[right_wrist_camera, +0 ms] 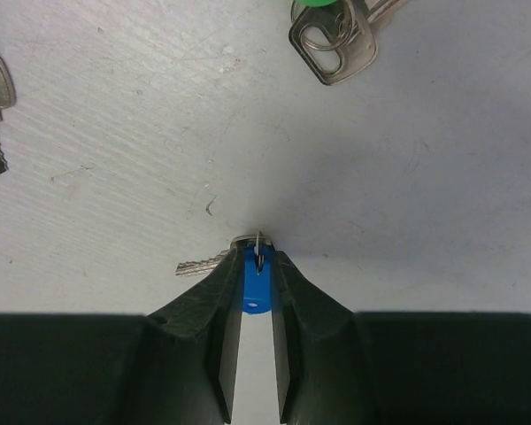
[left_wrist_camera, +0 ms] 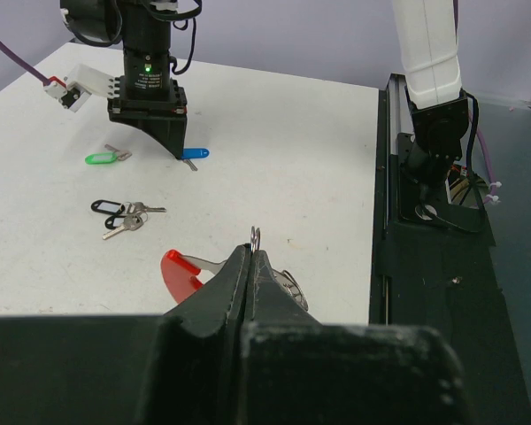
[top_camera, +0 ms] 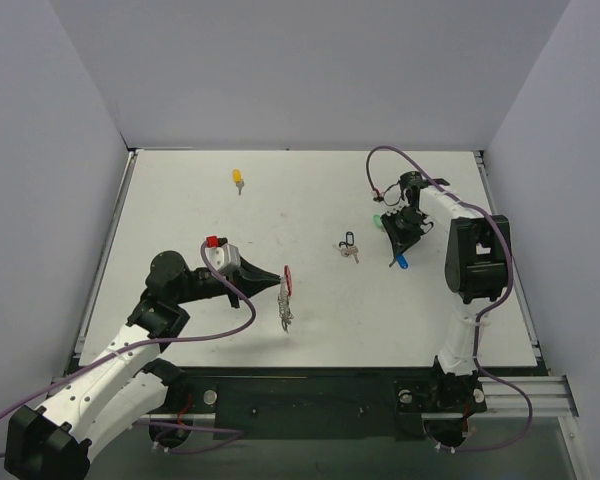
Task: Put the keys on the keyring
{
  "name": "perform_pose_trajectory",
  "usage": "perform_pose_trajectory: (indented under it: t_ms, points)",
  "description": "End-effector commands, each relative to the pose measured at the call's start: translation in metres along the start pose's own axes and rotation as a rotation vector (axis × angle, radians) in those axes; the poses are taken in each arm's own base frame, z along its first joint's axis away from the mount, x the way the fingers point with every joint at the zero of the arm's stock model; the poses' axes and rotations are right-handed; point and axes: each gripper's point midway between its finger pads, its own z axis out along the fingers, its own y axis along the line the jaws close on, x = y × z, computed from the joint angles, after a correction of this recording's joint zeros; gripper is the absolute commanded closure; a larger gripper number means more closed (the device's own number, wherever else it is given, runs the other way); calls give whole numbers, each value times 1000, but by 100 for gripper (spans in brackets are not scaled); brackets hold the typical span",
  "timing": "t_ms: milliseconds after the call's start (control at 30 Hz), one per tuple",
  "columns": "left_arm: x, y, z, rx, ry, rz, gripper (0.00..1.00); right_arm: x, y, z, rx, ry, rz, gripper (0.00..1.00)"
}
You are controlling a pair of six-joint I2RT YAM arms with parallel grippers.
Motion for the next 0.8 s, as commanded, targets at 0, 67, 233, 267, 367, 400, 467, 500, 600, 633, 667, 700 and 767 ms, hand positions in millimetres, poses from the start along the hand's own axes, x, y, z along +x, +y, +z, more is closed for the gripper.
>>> perform_pose_trajectory:
  t_ms: [0,67,233,267,367,400,467,500,600,633,667,700,767]
  points:
    - [-19,-1,1,17,-38,63,100,0,3,-7,-10,19,-5,86]
    - [-20,-1,1,15,-39,64,100,0,5,-6,-13,21,-9,87]
    - [-19,-1,1,17,-38,63,100,-1,6,-7,-12,21,-11,89]
    - [-19,-1,1,20,-37,64,100,-1,5,-7,-10,21,-9,89]
    - [-20,-1,1,18,-39,62,100,-1,5,-8,-8,22,-11,90]
    - [-20,-2,1,20,-38,62,100,-1,5,-8,-7,21,-11,90]
    - [-20,-2,1,20,-39,64,100,-1,5,-8,-4,22,-11,92]
    - [-20,-1,1,18,-39,62,100,-1,5,-8,-5,20,-13,92]
    - [-20,-1,1,20,-38,62,100,-1,4,-9,-3,19,-13,93]
    - [-20,-2,1,21,-38,62,100,-2,4,-10,-2,18,-13,93]
    - [-20,-2,1,22,-38,61,100,-2,4,-10,-2,17,-13,94]
    - [-20,-2,1,22,-38,61,100,-2,4,-9,-1,18,-14,94]
    - [-20,-2,1,22,-38,61,100,-1,4,-9,-1,22,-13,95]
